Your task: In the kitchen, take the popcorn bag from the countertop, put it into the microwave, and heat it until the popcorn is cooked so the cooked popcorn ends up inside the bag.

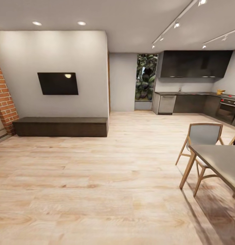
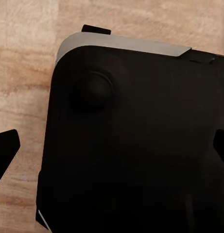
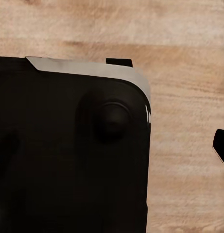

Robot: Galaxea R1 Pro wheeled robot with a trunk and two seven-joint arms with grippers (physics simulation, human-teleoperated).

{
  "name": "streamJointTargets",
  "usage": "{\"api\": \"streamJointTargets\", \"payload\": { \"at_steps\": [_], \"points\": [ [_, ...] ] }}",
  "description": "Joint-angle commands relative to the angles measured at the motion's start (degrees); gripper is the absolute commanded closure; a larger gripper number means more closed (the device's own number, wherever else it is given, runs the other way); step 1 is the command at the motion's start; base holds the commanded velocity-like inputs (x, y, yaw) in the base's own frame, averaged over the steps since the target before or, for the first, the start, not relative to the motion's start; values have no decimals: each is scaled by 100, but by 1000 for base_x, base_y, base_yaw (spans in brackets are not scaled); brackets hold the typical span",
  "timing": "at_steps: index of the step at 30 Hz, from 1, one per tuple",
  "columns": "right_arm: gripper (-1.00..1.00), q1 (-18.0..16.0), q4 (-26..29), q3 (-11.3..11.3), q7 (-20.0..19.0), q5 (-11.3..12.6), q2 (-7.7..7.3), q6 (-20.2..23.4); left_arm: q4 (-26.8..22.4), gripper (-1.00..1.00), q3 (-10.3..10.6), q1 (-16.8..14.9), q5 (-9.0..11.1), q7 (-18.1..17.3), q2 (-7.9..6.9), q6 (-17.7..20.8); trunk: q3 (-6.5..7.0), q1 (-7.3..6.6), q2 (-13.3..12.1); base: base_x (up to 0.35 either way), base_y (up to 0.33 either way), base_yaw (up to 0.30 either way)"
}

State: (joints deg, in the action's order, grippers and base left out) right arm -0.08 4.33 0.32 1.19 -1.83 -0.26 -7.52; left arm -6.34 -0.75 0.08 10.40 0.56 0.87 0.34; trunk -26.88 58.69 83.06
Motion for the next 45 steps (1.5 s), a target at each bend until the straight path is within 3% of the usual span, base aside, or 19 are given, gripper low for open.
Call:
{"api": "streamJointTargets", "payload": {
  "at_steps": [1, 45],
  "points": [
    [-100, -1, 0, 3, 12, -19, 0, -11, -8, -100, -4, 1, 37, 6, 1, 3, -5, 3, 2, 326, 0, 0],
    [-100, -1, 2, -10, 12, -19, -44, -21, -8, -100, -4, -1, 32, 6, 9, -18, -5, 3, 2, 326, 0, 0]
  ]
}}
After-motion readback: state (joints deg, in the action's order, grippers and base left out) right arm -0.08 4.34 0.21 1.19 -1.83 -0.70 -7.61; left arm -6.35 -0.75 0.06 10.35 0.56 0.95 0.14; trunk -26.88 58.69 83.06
